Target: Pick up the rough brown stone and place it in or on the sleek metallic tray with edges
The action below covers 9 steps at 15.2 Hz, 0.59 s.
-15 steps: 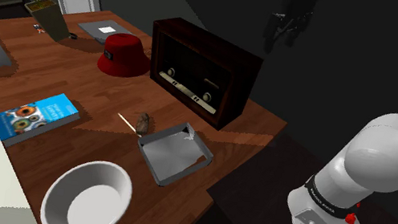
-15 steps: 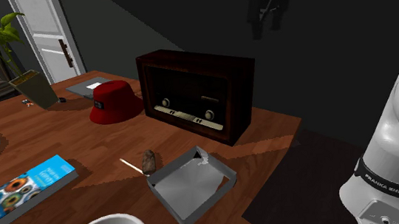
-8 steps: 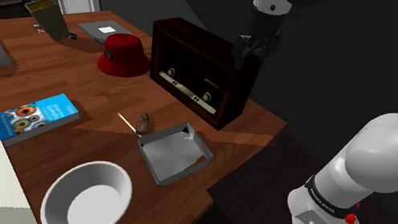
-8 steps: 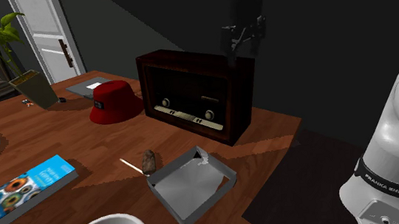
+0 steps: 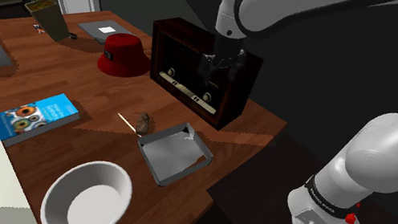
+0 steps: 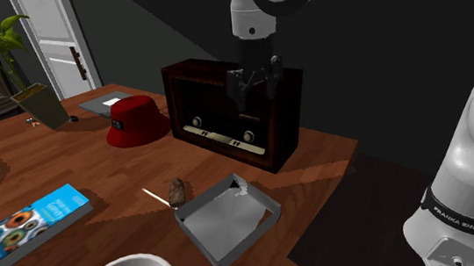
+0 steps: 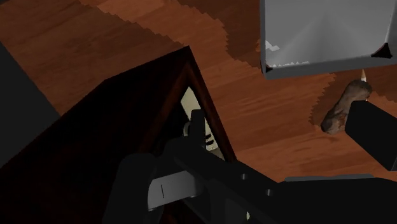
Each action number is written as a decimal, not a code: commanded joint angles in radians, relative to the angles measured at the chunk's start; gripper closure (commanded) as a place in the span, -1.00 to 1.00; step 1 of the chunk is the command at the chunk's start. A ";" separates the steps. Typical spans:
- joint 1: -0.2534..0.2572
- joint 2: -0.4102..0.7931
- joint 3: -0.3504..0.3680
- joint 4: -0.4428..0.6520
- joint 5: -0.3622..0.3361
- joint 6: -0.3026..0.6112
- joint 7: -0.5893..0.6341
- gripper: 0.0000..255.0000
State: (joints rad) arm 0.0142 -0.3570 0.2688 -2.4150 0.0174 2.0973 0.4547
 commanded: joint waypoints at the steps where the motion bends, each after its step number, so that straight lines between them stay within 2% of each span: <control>1: 0.000 0.069 0.027 0.015 -0.006 0.053 0.051 -1.00; 9: 0.006 0.380 0.100 0.153 -0.108 0.209 0.268 -1.00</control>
State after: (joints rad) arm 0.0156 -0.0154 0.3597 -2.2835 -0.0747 2.2924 0.6885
